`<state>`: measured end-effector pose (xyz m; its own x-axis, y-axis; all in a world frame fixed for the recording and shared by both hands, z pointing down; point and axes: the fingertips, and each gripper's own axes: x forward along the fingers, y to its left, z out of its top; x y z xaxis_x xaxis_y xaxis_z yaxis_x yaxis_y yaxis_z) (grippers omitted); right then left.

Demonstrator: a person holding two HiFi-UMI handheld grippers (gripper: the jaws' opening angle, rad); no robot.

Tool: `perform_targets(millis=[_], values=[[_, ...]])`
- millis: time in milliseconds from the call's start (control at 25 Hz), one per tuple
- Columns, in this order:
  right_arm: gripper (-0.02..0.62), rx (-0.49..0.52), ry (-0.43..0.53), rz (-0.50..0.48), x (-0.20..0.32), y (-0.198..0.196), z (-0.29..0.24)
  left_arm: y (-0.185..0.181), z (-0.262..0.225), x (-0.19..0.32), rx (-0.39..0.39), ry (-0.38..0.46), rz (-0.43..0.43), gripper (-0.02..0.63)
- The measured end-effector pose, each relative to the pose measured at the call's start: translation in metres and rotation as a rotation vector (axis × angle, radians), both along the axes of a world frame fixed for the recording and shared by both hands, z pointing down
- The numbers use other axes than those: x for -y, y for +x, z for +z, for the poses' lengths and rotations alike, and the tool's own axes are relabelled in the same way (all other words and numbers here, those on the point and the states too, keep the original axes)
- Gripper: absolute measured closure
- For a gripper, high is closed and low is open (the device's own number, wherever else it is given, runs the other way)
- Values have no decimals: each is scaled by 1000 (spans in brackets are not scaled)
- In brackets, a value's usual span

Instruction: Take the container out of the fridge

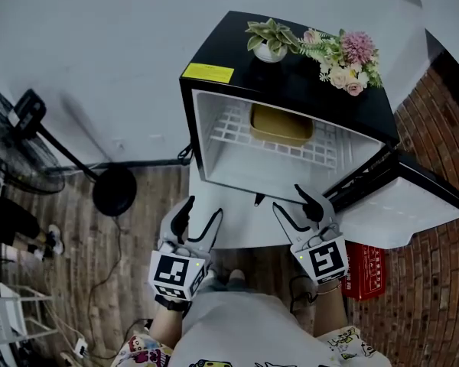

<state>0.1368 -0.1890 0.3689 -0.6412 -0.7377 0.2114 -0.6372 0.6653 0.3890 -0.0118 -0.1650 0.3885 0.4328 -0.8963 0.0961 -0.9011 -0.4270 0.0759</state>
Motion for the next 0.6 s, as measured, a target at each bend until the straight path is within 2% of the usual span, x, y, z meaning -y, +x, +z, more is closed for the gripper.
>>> perform_targets(millis=[440,600], values=[[364,-163,39,-90,18,-23,10,-2,5,5,4,-7,-10,354],[362,-245,62,-73,33,-23,14,-6,8,9,3,-16,-15,354]])
